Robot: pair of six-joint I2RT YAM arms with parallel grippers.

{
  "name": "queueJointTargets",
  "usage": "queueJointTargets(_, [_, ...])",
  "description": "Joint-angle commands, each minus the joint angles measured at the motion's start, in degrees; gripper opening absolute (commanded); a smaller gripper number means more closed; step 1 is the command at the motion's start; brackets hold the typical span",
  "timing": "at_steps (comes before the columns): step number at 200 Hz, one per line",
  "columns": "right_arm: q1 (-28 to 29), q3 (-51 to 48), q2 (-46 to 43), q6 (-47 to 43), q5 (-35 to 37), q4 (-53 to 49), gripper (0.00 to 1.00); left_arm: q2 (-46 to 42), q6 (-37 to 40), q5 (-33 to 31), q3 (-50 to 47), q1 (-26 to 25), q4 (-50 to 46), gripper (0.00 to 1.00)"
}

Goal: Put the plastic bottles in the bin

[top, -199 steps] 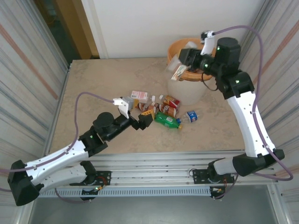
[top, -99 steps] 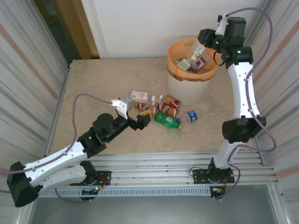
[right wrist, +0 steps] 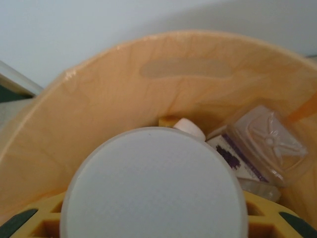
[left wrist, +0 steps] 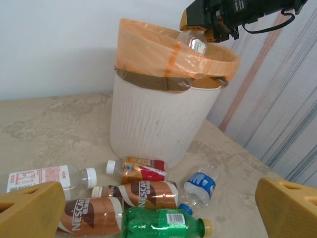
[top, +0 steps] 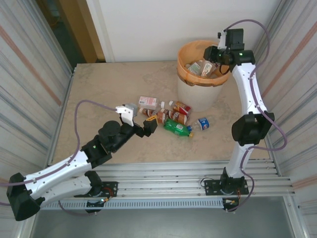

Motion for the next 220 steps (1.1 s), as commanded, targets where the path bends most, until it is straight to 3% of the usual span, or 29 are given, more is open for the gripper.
queueJointTargets(1, [1.14,-2.02,-0.24,-2.49,2.03,-0.08,0.29,-1.48,-0.97,-2.98,0.01,0.48,-1.22,0.99])
queueJointTargets(34, [1.57,-2.92,0.25,-2.73,3.16,-0.18,0.42,-1.85,-2.28,-3.72,0.17,0.73,-2.71,0.99])
queueJointTargets(79, [1.58,-1.49,-0.40,-2.97,4.08,-0.72,0.72,-2.38,-4.04,-4.39,0.24,1.51,-4.56,0.99])
queueJointTargets(124, [1.60,1.12,-2.33,-3.68,4.53,-2.50,0.82,-2.29,-6.34,-4.44,0.31,2.52,-5.89,0.99])
queueJointTargets(177, [2.25,1.12,-7.68,-3.52,4.64,-4.00,0.87,-2.04,-10.24,-4.45,0.42,4.74,-8.54,0.99])
queueJointTargets(220, [4.68,-1.93,-13.72,-3.95,8.30,-6.40,0.96,0.56,-19.01,-5.84,2.70,8.17,-15.73,0.99])
